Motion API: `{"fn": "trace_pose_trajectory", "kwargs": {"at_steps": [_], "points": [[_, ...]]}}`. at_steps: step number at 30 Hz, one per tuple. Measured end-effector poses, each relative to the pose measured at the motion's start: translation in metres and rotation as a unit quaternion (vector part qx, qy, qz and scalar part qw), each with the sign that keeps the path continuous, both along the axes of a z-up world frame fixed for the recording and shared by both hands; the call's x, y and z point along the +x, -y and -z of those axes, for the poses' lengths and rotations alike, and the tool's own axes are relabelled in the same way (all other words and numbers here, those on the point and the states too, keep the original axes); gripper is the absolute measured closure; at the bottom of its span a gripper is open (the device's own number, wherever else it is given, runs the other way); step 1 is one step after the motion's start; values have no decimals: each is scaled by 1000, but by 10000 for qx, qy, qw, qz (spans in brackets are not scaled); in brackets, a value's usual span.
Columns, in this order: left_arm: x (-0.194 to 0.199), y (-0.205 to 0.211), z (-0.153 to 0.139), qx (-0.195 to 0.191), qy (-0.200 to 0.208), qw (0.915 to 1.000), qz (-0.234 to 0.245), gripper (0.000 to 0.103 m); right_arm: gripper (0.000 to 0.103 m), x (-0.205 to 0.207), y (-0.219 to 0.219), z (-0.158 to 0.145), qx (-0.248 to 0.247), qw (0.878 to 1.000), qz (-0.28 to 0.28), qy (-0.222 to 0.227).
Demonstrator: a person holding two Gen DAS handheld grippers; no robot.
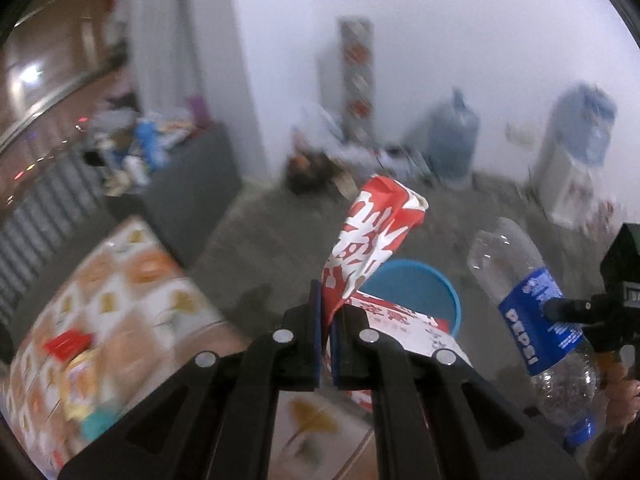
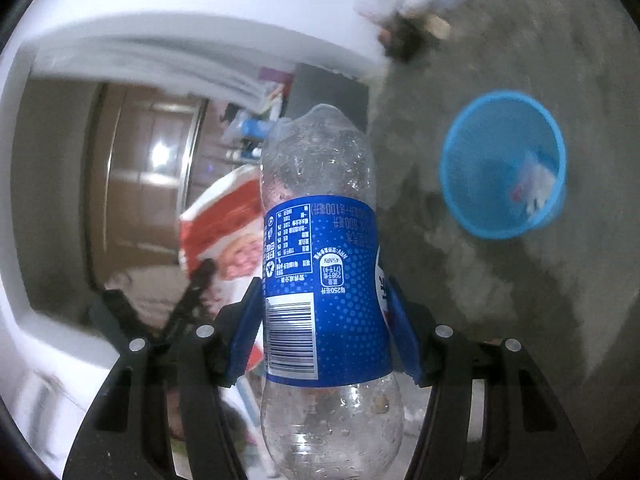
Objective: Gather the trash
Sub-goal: 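Carry both items to the blue wastebasket and open both grippers over it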
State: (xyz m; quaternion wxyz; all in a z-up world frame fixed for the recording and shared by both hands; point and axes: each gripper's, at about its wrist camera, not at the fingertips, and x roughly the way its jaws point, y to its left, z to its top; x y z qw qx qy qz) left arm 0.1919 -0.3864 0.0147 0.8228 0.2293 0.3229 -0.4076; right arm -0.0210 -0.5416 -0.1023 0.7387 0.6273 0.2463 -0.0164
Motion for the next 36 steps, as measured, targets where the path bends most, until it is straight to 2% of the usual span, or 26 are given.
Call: {"fn": "trace_pose_trajectory", "kwargs": {"at_steps": [1,5,9,10,11,13,14,17,23,29,36], "points": [[3,16,11,167,2,9998,75,99,47,5,11,21,335,9994,40,-52],[12,85,67,900,19,9953,370,99,46,20,45,67,1174,9927,238,-163],[19,128,101,1135,-205,9919,533,96,45,22,69,97,1814,9816,543,-244],[21,139,110,1156,-261,9910,623,92,44,26,76,106,1993,9777,594,-278],[22,144,115,1209,-252,9903,632,79,41,31,79,110,2108,9747,658,-349],[27,154,122,1292,-165,9900,533,61,32,38,87,124,2262,9693,809,-525],[28,154,120,1222,-160,9911,501,57,29,42,92,134,2286,9669,910,-679],[25,152,110,1012,-204,9935,473,47,28,43,94,145,2287,9643,1003,-882],[18,128,78,756,-89,9958,499,46,28,29,77,152,2273,9648,1011,-850],[11,87,34,449,-170,9977,470,42,28,-3,71,119,2031,9715,973,-742],[-5,7,-17,26,-170,9993,319,39,28,-20,58,94,1624,9805,919,-614]]}}
